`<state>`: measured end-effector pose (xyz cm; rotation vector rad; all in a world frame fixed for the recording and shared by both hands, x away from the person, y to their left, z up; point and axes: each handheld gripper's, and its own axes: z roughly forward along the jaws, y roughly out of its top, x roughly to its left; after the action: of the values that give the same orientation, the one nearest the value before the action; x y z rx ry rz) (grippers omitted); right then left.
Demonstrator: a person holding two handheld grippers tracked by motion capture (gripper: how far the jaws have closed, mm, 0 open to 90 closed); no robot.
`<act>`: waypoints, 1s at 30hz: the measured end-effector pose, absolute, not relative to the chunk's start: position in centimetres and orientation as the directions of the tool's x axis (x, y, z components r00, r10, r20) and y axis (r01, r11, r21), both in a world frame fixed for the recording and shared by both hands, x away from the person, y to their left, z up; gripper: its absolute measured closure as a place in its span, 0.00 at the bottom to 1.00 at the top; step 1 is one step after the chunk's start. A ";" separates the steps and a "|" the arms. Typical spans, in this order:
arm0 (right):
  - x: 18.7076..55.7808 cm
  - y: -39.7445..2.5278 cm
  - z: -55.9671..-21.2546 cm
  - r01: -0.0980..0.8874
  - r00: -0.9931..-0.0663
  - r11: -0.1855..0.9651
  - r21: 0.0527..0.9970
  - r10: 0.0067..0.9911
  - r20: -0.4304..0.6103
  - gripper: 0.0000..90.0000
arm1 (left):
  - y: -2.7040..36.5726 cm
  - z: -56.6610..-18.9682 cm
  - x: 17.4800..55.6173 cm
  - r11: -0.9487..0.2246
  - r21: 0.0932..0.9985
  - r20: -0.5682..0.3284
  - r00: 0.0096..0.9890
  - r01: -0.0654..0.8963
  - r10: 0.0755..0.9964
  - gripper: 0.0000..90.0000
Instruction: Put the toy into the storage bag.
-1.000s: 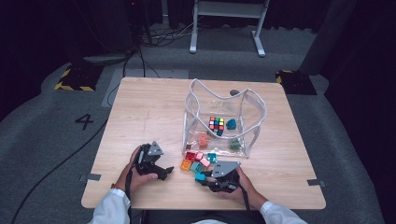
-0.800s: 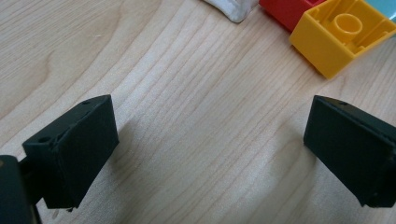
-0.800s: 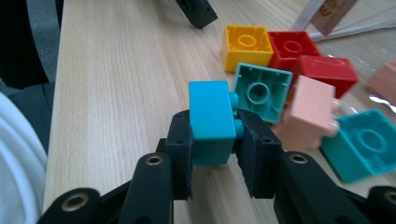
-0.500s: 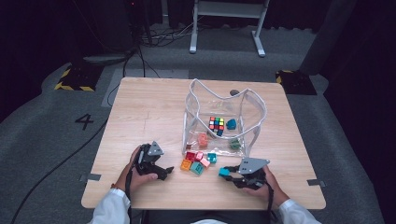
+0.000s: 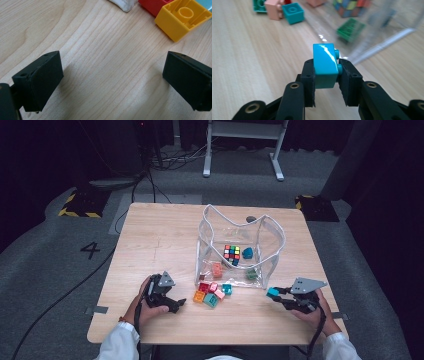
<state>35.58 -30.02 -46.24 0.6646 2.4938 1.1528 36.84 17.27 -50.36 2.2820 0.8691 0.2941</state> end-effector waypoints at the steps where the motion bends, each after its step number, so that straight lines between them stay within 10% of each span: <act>1: 35.7 -30.4 -46.2 0.283 -0.839 0.558 0.781 0.538 -0.080 0.75 | 17.3 -50.4 36.8 -0.556 0.659 -0.026 0.754 0.507 0.657 0.03; 30: 43.3 -35.0 -38.0 0.267 -0.725 0.411 0.872 0.682 -0.099 0.75 | 17.3 -50.4 36.8 -0.555 0.659 -0.027 0.753 0.507 0.657 0.03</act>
<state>43.32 -34.99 -38.04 0.8085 2.2285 1.2586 36.84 17.28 -50.36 2.2826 0.8688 0.2919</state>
